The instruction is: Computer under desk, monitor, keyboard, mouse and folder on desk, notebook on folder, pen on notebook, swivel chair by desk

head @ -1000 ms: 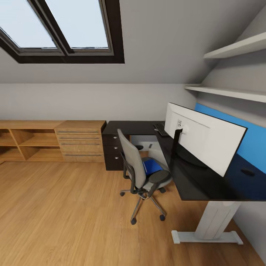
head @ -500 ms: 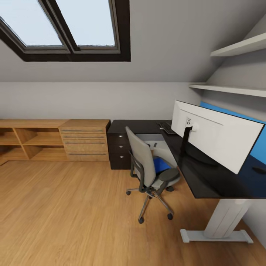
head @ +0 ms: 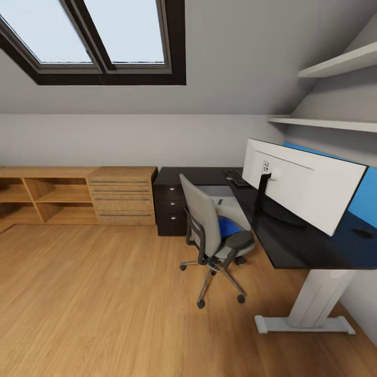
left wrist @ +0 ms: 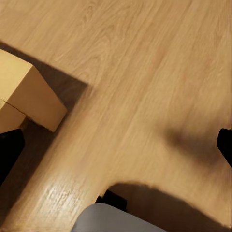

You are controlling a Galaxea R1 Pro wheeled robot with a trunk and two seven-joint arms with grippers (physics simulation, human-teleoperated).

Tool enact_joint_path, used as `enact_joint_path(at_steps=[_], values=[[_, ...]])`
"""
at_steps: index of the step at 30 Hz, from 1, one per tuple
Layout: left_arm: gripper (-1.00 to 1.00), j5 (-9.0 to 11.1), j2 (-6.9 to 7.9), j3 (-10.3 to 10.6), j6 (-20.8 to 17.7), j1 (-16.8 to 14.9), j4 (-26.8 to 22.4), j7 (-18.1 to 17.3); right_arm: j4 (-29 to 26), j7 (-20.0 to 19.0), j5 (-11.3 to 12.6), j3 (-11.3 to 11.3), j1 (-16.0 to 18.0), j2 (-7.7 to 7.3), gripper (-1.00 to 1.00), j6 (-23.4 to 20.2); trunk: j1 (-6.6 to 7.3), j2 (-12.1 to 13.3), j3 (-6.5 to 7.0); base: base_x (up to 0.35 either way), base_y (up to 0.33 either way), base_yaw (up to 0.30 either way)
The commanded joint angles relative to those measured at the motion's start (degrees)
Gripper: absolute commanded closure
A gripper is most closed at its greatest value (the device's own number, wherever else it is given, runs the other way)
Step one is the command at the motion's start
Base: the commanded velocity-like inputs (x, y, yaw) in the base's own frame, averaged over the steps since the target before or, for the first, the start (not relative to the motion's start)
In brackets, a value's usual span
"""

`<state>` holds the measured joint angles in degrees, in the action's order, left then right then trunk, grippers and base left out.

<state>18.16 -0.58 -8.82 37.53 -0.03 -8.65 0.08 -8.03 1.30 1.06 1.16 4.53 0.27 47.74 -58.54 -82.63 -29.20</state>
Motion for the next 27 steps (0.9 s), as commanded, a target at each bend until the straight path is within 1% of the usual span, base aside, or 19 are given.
enact_joint_path(at_steps=[1,5,9,21,25,27], values=[[-1.00,-0.2,-0.03,-0.3,0.1,0.0,0.0,0.0,0.0,0.0,0.1,0.1,0.0,0.01,-1.00,0.2,-0.19,-0.4,-0.24,-0.312,0.001,0.000],[-1.00,-0.2,0.00,-0.3,0.2,0.0,0.0,0.1,0.0,0.0,0.1,0.1,0.0,0.00,-1.00,0.2,-1.07,-2.0,-0.95,-0.309,0.000,0.000],[-1.00,-0.2,0.11,-0.3,0.2,0.0,-0.1,0.1,0.0,0.0,0.1,0.1,0.0,0.00,-1.00,0.2,-1.95,-3.7,-1.67,-0.178,0.000,0.000],[-1.00,-0.6,0.52,-0.2,0.3,0.0,-2.6,-0.2,0.0,0.0,0.1,0.1,0.0,-0.09,-1.00,0.2,-4.58,-8.5,-3.83,-0.030,0.000,0.000],[-1.00,-0.5,1.57,-0.3,0.2,0.0,-2.8,-0.2,0.0,0.0,0.1,0.1,0.0,-0.09,-1.00,0.2,-4.58,-8.5,-3.83,-0.001,0.000,0.000],[-1.00,-0.4,1.80,-0.4,0.1,0.0,-2.8,-0.2,0.0,0.0,0.1,0.1,0.0,-0.09,-1.00,0.2,-4.58,-8.5,-3.83,0.000,0.000,0.000]])
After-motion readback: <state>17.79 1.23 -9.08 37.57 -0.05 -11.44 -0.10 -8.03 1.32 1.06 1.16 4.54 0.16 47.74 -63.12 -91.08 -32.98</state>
